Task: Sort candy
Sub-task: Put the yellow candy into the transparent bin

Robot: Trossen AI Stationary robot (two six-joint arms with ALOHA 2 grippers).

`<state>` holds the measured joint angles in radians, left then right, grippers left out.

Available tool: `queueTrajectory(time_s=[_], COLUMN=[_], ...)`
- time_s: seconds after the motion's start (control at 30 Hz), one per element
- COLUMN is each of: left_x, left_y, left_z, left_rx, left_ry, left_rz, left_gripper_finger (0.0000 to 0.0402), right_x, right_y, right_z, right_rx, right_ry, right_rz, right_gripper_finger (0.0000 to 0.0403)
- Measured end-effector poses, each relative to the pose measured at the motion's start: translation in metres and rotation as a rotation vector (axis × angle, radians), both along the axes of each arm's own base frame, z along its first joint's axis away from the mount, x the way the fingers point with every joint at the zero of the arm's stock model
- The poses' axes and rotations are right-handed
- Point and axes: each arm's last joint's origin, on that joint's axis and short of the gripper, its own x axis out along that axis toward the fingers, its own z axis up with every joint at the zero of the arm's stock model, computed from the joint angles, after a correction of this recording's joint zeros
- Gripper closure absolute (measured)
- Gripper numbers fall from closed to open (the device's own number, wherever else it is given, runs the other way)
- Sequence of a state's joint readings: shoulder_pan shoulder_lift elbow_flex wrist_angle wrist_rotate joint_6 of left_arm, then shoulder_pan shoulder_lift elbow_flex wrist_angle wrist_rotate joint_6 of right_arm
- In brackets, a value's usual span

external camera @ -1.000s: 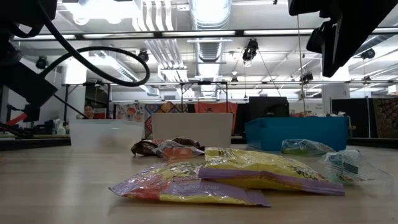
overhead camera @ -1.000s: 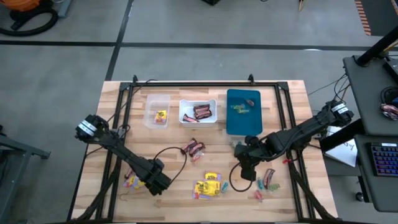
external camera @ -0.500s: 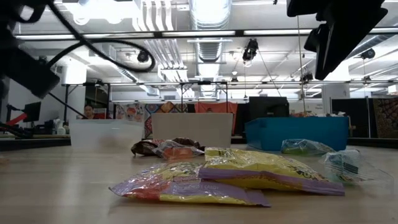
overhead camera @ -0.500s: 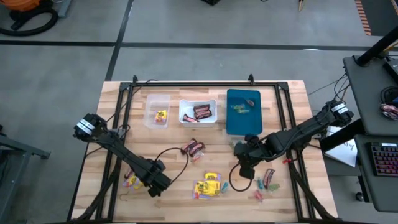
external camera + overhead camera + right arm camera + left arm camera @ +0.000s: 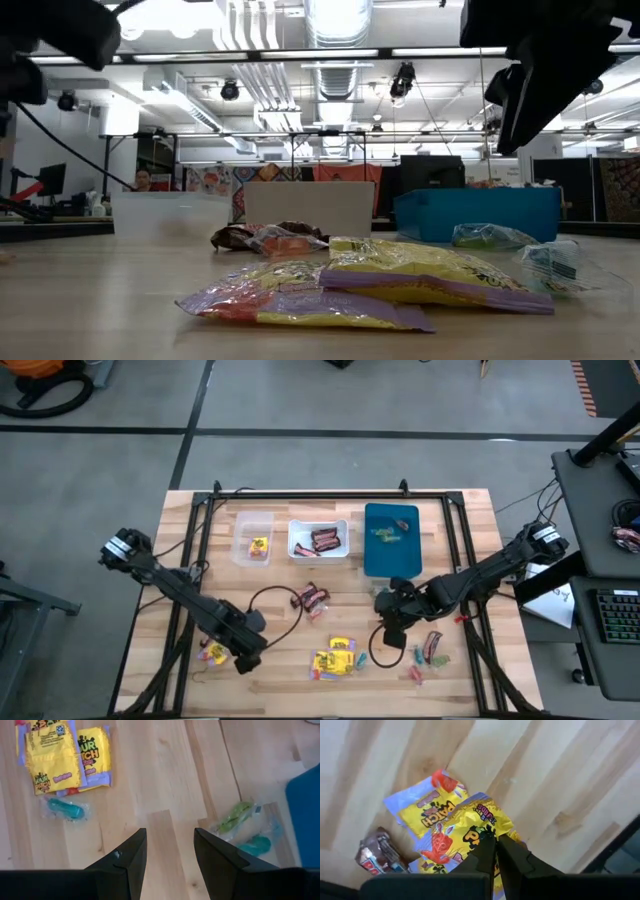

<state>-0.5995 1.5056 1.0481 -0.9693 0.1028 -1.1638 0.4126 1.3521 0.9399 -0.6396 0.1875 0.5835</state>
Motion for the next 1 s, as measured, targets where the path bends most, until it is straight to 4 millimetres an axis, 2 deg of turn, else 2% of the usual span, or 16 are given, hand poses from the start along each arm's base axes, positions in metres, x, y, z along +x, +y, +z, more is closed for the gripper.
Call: queueTrajectory(time_s=[0.2,0.37,0.5,0.73,1.0], left_x=[-0.002,0.001,0.003,0.016,0.028], left_y=[0.009,0.019,0.031,0.075,0.137], left_z=[0.021,0.039,0.046,0.053,0.053], left_rx=[0.063,0.153,0.266,0.424,0.55], left_ry=[-0.204,-0.397,-0.467,-0.493,-0.415], left_rz=[-0.067,-0.089,-0.109,-0.048,0.008], left_gripper_finger=[0.0402,0.0401,0.0401,0.0401,0.0401], right_x=[0.003,0.012,0.018,0.026,0.021], right_y=[0.001,-0.001,-0.001,0.006,0.019], right_z=[-0.001,0.006,0.011,0.022,0.022], right_rx=[0.006,-0.14,-0.224,-0.276,-0.227], right_ry=[-0.053,-0.207,-0.292,-0.432,-0.442], right_rz=[0.002,-0.047,-0.034,0.064,0.066], right_gripper_finger=[0.0248,0.0251,0.0256,0.0256,0.0271])
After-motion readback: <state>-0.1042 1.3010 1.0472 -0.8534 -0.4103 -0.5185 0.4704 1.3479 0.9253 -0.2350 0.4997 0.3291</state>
